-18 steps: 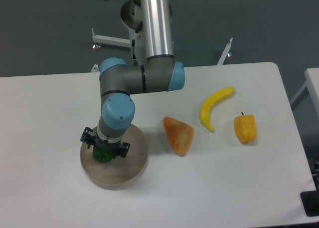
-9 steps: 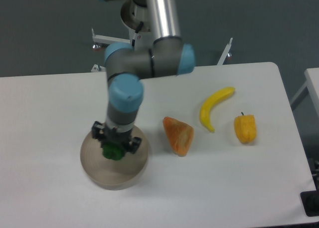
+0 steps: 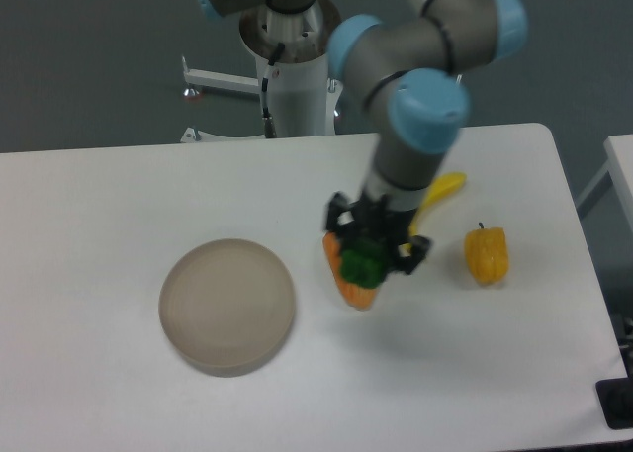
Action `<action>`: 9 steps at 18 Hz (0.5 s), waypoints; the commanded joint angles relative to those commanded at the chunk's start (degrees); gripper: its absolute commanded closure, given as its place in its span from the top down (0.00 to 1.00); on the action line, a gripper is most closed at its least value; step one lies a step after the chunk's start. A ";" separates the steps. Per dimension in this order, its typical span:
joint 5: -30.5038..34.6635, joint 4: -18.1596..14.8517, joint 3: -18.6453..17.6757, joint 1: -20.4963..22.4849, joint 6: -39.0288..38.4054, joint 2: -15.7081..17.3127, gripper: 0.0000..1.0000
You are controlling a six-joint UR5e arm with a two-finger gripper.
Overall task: Pick up the green pepper from the plate
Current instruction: 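Carry the held green pepper over beside the banana and yellow pepper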
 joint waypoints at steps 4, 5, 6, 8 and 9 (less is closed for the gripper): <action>1.25 0.09 1.76 1.24 7.31 -2.46 0.01; 1.34 0.26 1.76 1.41 10.55 -2.82 0.03; 2.12 0.35 1.85 1.50 12.93 -2.99 0.03; 2.57 0.44 1.85 2.37 15.40 -3.52 0.02; 2.74 0.53 1.85 2.47 17.76 -4.22 0.02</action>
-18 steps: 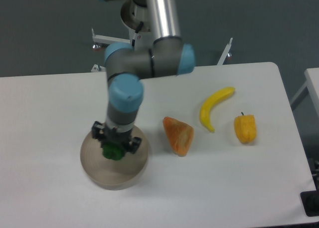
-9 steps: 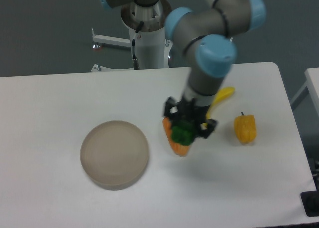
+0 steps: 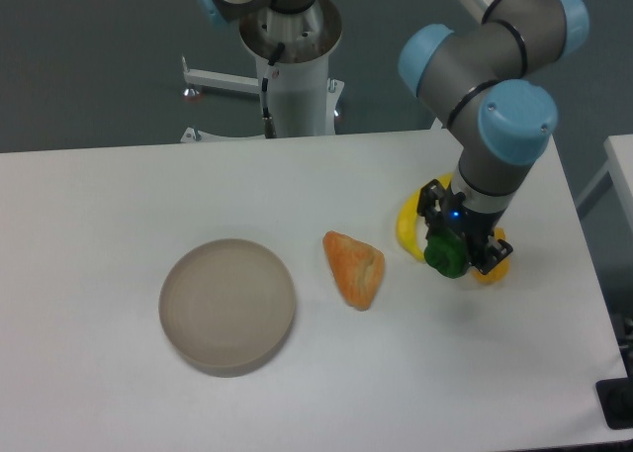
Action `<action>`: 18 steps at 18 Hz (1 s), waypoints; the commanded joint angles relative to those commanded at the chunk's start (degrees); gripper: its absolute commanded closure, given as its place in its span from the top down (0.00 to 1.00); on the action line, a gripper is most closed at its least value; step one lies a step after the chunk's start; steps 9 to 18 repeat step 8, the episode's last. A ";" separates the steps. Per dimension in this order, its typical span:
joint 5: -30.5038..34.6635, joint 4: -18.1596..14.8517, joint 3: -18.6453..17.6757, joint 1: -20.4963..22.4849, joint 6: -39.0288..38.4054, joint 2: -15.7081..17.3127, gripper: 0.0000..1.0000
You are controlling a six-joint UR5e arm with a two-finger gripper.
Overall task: Pick up the green pepper from the plate
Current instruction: 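Carry the held green pepper over beside the banana and yellow pepper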
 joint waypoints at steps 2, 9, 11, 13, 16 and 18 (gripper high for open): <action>0.26 0.09 -0.09 0.00 0.90 -0.01 0.02; 0.44 0.26 0.00 -0.09 2.13 0.08 0.03; 0.44 0.26 0.00 -0.09 2.13 0.08 0.03; 0.44 0.26 0.00 -0.09 2.13 0.08 0.03; 0.44 0.26 0.00 -0.09 2.13 0.08 0.03; 0.44 0.26 0.00 -0.09 2.13 0.08 0.03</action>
